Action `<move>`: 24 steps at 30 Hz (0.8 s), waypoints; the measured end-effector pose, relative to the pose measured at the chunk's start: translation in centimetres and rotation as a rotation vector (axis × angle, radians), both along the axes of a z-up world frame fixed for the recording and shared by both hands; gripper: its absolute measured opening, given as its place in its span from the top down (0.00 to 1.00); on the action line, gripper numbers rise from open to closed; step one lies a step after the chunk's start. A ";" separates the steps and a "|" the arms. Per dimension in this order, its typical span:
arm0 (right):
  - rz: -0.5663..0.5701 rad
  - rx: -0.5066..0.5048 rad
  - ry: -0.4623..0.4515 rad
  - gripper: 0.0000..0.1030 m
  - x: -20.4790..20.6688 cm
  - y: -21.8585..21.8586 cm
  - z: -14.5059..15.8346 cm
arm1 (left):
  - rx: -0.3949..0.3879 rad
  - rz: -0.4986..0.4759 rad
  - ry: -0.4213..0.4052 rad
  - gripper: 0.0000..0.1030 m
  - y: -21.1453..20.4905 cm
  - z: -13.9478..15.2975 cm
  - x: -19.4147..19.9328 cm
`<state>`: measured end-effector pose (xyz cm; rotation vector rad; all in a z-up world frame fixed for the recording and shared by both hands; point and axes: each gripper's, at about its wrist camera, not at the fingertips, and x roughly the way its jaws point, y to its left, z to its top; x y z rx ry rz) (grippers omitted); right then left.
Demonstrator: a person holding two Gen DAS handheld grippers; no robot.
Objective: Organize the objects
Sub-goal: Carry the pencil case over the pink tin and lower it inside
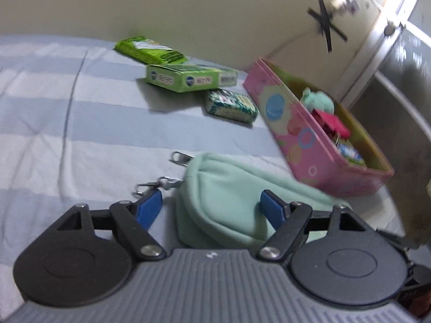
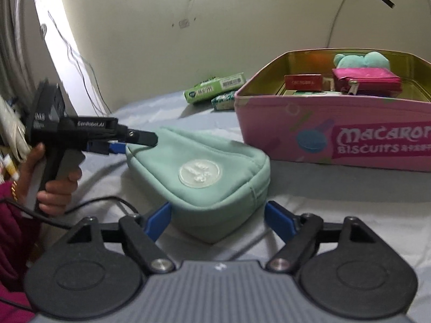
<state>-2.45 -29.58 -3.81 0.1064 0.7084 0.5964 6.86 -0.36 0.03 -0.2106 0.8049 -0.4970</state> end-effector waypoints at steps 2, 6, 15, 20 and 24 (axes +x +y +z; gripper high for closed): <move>0.012 0.006 -0.011 0.23 0.3 0.4 -0.2 | 0.026 0.004 -0.012 0.31 -1.0 0.2 -0.5; 0.041 -0.003 -0.038 0.26 -0.3 0.0 -0.1 | 0.046 0.045 -0.036 0.38 -1.2 1.4 -2.6; -0.017 0.055 -0.021 0.28 -3.1 -6.2 0.7 | 0.030 -0.043 -0.011 0.38 -5.1 1.9 -5.8; -0.063 0.066 -0.182 0.28 -3.3 -9.3 5.3 | -0.025 -0.089 -0.138 0.38 -8.3 7.0 -4.8; -0.113 0.040 -0.296 0.28 -0.4 -12.0 8.0 | -0.022 -0.088 -0.241 0.38 -12.8 9.2 -2.9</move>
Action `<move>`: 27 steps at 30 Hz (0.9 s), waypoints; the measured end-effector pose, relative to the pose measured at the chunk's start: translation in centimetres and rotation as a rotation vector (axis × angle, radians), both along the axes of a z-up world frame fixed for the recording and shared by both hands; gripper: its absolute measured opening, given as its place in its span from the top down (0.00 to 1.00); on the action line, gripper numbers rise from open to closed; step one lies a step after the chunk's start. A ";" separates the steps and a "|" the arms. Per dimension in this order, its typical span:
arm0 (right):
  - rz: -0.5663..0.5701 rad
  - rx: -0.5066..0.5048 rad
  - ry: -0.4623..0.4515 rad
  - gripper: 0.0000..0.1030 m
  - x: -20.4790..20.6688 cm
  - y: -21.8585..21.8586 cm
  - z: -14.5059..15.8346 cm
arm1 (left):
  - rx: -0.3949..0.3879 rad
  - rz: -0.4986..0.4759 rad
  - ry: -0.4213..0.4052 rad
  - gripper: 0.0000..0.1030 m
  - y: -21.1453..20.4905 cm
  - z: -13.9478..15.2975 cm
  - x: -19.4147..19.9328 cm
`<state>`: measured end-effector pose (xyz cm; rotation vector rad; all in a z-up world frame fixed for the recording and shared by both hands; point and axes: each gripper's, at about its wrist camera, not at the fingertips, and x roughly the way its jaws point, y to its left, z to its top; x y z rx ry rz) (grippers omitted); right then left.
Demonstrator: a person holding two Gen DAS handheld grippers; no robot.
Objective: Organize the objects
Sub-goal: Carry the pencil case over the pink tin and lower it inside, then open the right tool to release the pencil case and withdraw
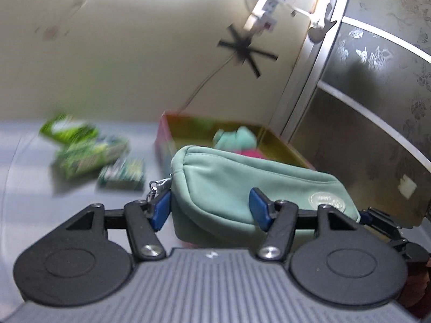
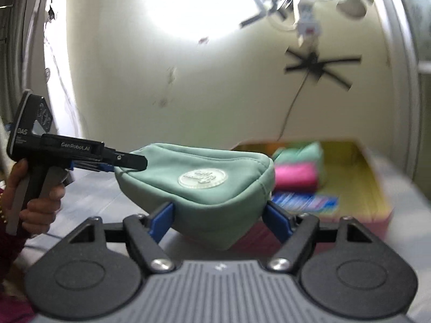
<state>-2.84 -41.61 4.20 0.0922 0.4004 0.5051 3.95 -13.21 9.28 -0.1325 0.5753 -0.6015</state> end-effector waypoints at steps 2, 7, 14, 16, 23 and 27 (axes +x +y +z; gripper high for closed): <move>-0.018 0.006 -0.002 0.28 2.5 -1.5 0.1 | -0.004 0.017 -0.008 0.38 -2.0 -0.1 1.4; -0.044 0.043 0.058 0.28 6.7 -4.8 -0.7 | 0.002 0.064 0.039 0.38 -5.8 -1.8 4.4; -0.140 0.013 0.113 0.33 9.6 -6.5 -2.5 | 0.118 0.041 0.027 0.39 -8.9 -3.1 4.1; -0.148 0.024 0.095 0.33 9.0 -6.7 -2.7 | 0.154 0.043 -0.001 0.39 -9.3 -3.0 3.6; -0.189 0.084 0.083 0.33 7.0 -6.6 -2.4 | 0.254 0.067 -0.087 0.39 -10.0 -2.3 1.5; -0.207 0.136 0.087 0.33 5.2 -6.4 -2.2 | 0.293 0.076 -0.118 0.39 -9.8 -2.2 0.1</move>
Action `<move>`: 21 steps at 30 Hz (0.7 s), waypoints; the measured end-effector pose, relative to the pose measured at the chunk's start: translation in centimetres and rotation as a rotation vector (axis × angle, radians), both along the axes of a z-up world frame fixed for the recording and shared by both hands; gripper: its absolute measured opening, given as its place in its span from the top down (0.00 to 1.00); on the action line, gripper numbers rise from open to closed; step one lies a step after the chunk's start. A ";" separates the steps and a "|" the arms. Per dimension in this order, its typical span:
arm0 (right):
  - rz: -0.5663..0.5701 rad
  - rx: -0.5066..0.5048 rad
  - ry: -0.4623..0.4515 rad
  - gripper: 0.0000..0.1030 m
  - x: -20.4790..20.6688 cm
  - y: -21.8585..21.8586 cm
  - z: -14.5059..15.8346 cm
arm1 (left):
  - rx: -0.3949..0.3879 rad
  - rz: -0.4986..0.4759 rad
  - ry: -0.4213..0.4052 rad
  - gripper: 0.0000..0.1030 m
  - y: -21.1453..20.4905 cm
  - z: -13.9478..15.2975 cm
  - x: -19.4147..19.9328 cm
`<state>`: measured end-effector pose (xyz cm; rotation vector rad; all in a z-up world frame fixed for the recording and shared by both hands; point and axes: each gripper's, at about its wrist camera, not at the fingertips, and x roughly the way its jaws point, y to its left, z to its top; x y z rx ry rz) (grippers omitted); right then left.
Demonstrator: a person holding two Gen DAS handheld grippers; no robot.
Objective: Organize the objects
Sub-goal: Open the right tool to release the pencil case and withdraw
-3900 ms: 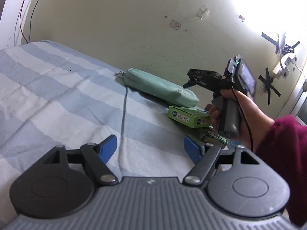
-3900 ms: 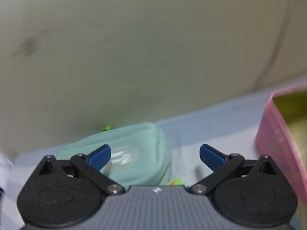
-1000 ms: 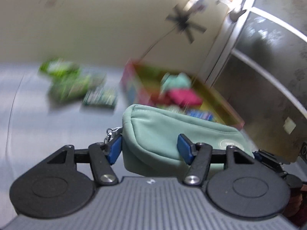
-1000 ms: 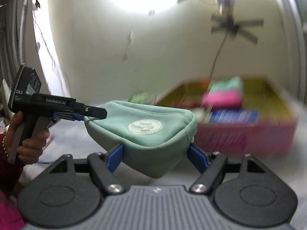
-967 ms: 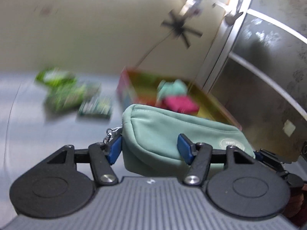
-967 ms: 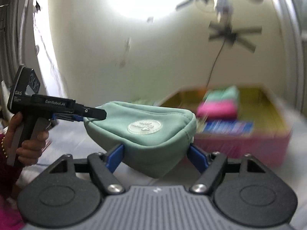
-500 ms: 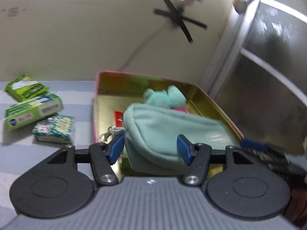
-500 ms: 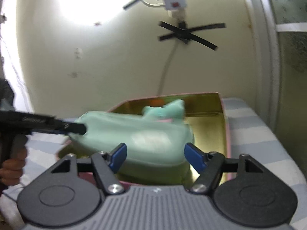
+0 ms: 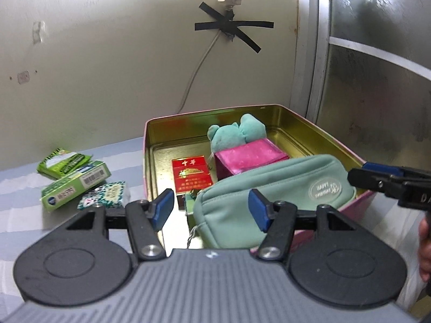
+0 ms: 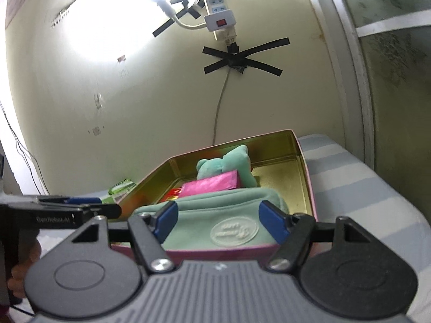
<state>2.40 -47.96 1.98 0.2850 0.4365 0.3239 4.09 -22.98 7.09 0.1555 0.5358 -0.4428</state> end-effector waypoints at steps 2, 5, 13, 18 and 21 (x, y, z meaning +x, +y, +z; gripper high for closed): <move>-0.002 0.015 0.003 0.33 -0.7 0.2 0.0 | 0.009 0.004 -0.006 0.39 0.3 0.0 -0.6; 0.004 0.021 0.016 0.33 -1.5 1.0 0.1 | 0.020 0.011 -0.015 0.39 0.9 0.1 -1.4; 0.031 0.023 0.020 0.33 -2.4 3.1 1.2 | 0.033 0.050 -0.050 0.39 3.3 0.3 -2.8; 0.064 0.000 0.020 0.33 -2.4 5.2 1.5 | 0.032 0.081 -0.050 0.39 5.2 0.0 -3.0; 0.085 -0.013 0.021 0.33 -2.2 6.5 1.7 | 0.028 0.106 -0.047 0.39 6.5 -0.2 -2.9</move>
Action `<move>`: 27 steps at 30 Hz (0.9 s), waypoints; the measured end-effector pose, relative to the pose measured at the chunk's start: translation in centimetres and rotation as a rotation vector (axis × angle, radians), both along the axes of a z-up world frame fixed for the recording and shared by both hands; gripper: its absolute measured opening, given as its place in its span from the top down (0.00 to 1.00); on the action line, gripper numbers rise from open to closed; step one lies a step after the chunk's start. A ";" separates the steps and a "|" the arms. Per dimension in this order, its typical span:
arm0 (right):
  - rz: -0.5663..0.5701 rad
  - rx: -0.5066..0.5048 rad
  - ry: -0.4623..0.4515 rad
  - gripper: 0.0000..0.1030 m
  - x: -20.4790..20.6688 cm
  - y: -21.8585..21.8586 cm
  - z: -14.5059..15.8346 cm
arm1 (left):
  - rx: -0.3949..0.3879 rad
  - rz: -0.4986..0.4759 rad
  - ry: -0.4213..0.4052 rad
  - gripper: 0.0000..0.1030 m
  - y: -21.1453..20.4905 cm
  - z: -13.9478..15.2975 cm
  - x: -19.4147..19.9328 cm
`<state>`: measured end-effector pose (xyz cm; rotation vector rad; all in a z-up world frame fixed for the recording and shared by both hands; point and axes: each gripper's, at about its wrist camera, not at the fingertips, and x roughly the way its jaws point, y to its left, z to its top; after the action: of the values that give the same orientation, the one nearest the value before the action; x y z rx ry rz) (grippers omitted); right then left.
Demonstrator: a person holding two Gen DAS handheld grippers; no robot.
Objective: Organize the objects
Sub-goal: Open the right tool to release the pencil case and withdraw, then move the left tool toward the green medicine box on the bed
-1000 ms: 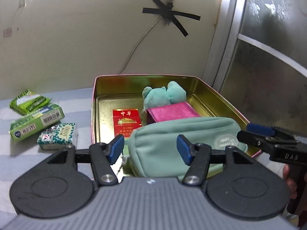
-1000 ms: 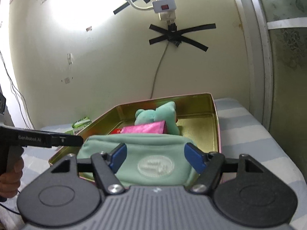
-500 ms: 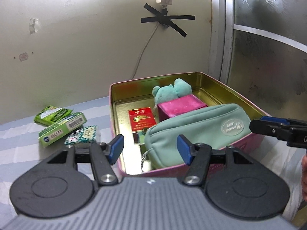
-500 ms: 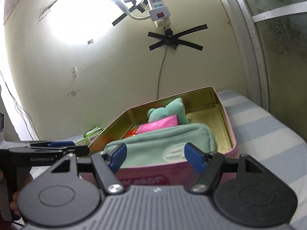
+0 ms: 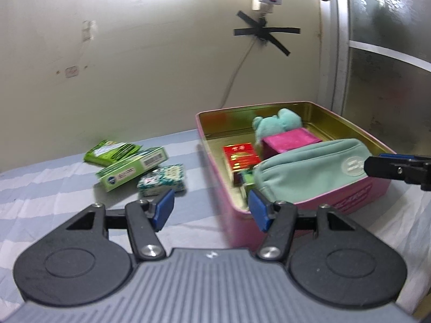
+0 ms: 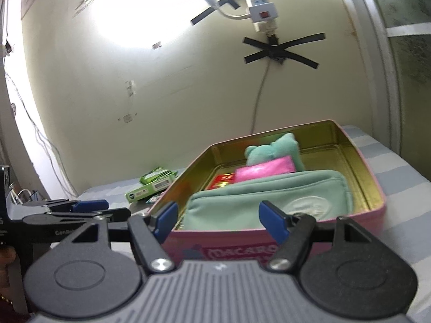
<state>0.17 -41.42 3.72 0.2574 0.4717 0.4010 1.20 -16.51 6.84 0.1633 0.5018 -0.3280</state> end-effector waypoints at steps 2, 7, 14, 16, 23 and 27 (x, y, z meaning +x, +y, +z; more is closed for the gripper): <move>0.014 -0.009 0.003 0.33 0.2 0.9 0.1 | -0.005 0.015 0.005 0.39 1.0 -0.2 0.2; 0.049 -0.037 0.011 0.33 0.5 3.4 0.1 | -0.019 0.055 0.022 0.39 3.5 -1.1 0.7; 0.104 -0.073 0.007 0.33 1.1 6.9 0.4 | -0.045 0.115 0.054 0.39 7.3 -2.4 1.8; 0.119 -0.086 0.012 0.33 1.4 8.2 0.3 | -0.053 0.134 0.058 0.39 8.4 -2.8 2.2; 0.186 -0.148 0.010 0.33 2.2 12.7 -0.1 | -0.077 0.219 0.085 0.39 12.4 -4.1 4.1; 0.223 -0.196 0.019 0.33 3.2 15.1 -0.3 | -0.099 0.277 0.083 0.39 14.9 -4.8 5.2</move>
<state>3.36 -26.31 3.46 0.0178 0.5569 0.5662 6.40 -1.65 2.06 -0.0173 0.5815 -0.0885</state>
